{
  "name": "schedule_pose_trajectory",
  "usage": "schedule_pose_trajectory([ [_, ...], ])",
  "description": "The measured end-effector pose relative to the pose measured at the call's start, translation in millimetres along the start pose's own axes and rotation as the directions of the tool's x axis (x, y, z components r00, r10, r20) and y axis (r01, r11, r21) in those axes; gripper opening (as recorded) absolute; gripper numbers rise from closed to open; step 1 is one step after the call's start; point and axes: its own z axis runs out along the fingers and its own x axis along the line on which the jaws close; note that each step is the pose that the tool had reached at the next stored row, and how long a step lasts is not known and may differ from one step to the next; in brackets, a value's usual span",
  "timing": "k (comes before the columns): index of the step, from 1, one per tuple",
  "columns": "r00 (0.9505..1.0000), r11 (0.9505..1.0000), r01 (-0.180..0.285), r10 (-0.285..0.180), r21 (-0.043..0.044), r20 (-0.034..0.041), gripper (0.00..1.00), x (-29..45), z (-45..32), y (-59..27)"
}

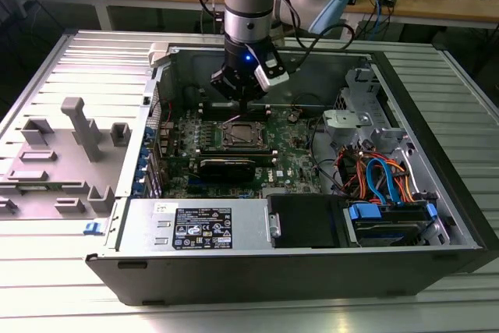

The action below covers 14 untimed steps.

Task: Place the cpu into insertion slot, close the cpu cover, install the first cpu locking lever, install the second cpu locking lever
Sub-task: 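Install the first cpu locking lever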

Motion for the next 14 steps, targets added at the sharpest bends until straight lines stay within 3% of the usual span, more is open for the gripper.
schedule_pose_trajectory([
  [4,1.0,1.0,0.0,0.0,-0.0001,0.0001,0.11,-4.0,2.7,-0.1],
  [14,1.0,1.0,0.0,0.0,-0.0001,0.0,0.11,-6.3,9.7,-0.3],
])
